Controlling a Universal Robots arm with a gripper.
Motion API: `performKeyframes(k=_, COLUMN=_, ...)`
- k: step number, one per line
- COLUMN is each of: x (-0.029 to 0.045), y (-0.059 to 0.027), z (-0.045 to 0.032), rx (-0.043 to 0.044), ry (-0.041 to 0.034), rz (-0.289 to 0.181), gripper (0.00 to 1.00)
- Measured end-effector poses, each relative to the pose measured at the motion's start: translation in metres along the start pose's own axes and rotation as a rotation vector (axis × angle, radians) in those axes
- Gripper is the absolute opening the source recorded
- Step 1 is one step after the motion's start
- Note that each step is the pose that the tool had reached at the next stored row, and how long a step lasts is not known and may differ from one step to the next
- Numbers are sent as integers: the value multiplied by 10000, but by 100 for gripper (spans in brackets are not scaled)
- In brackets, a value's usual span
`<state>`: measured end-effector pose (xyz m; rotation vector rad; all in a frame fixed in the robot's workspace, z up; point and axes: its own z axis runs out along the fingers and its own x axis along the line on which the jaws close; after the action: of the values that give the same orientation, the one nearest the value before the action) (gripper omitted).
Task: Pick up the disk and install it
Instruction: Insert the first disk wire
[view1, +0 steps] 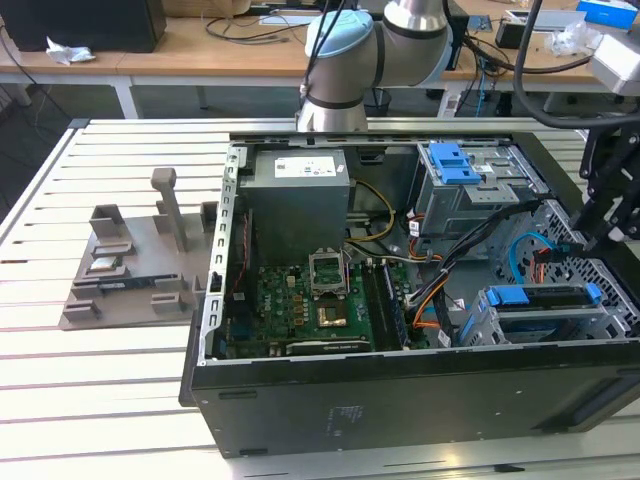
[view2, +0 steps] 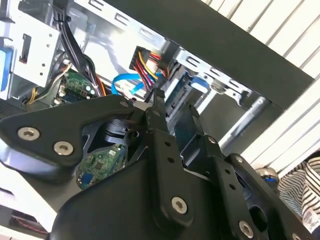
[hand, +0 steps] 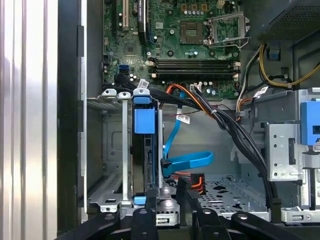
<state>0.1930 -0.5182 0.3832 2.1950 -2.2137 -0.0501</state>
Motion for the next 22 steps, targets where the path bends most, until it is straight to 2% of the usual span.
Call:
performKeyframes(k=5, x=-87, y=-4, z=114, rx=0, ry=0, rz=0, gripper=36)
performKeyframes(k=10, x=-92, y=-10, z=237, rx=-1, ry=7, rz=1, gripper=36)
performKeyframes(k=16, x=-91, y=-10, z=237, rx=-1, ry=26, rz=1, gripper=35)
performKeyframes(k=17, x=-91, y=-10, z=237, rx=-1, ry=25, rz=1, gripper=17)
performKeyframes(k=20, x=-91, y=-10, z=237, rx=-2, ry=26, rz=1, gripper=17)
performKeyframes(k=22, x=-54, y=-10, z=238, rx=-2, ry=26, rz=1, gripper=17)
